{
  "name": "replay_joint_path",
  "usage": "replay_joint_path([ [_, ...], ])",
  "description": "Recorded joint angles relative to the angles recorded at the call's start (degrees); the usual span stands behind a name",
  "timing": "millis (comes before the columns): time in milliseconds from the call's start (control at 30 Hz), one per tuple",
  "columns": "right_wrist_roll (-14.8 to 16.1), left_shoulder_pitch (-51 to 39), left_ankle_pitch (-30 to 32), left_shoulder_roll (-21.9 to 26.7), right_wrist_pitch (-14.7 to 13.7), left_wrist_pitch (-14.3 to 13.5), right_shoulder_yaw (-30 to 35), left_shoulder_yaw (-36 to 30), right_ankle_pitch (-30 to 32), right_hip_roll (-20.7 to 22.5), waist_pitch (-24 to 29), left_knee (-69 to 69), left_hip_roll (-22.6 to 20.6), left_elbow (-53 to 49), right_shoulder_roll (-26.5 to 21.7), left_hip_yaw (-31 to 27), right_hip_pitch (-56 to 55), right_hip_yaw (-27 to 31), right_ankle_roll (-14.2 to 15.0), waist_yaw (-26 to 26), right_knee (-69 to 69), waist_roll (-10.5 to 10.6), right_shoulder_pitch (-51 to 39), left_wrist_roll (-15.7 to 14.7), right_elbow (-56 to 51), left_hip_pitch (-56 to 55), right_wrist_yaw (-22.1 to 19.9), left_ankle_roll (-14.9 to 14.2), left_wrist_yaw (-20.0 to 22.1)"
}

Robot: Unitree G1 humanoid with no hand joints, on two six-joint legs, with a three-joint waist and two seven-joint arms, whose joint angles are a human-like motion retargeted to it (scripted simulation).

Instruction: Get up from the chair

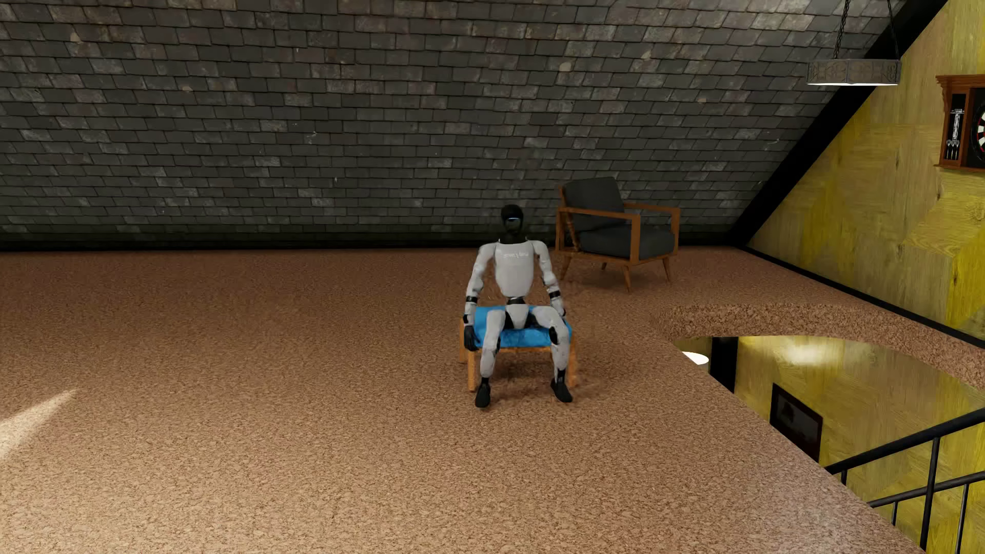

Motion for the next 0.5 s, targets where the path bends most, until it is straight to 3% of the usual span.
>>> replay_joint_path([
  [100, 1.2, 1.9, 0.3, -0.7, -0.9, -0.7, -0.9, 0.0, 0.1, -0.2, -0.1, -0.2, -0.4, -3.5, 0.1, 0.0, 0.1, 0.2, 0.0, 0.1, 0.1, 0.0, 2.2, 0.6, -5.2, 0.6, 0.6, -0.1, -2.2],
  [200, -0.5, 0.6, 0.4, -1.1, -2.1, -1.1, 1.0, -1.5, 0.2, -0.1, -0.2, -0.4, -0.9, -5.2, -0.7, 0.0, 0.4, 0.3, -0.2, 0.0, 0.1, 0.2, 1.0, 0.7, -8.2, 1.2, 2.0, 0.0, -2.0],
  [233, -1.6, -0.2, 0.5, -1.2, -2.4, -1.2, 1.9, -2.0, 0.3, 0.1, -0.1, -0.5, -0.9, -5.2, -0.8, 0.1, 0.5, 0.3, -0.3, 0.0, 0.0, 0.3, -0.1, 0.6, -8.0, 1.3, 1.0, 0.3, -1.2],
  [500, -0.5, -4.5, 0.3, -0.5, -1.4, -1.1, 3.8, -4.6, -0.7, 0.3, 1.9, -0.6, -1.0, -6.3, -1.1, 0.2, 0.6, 0.5, -0.5, -0.4, 0.2, 0.7, -5.2, -0.6, -5.2, 1.9, -2.4, 0.4, 0.7],
])
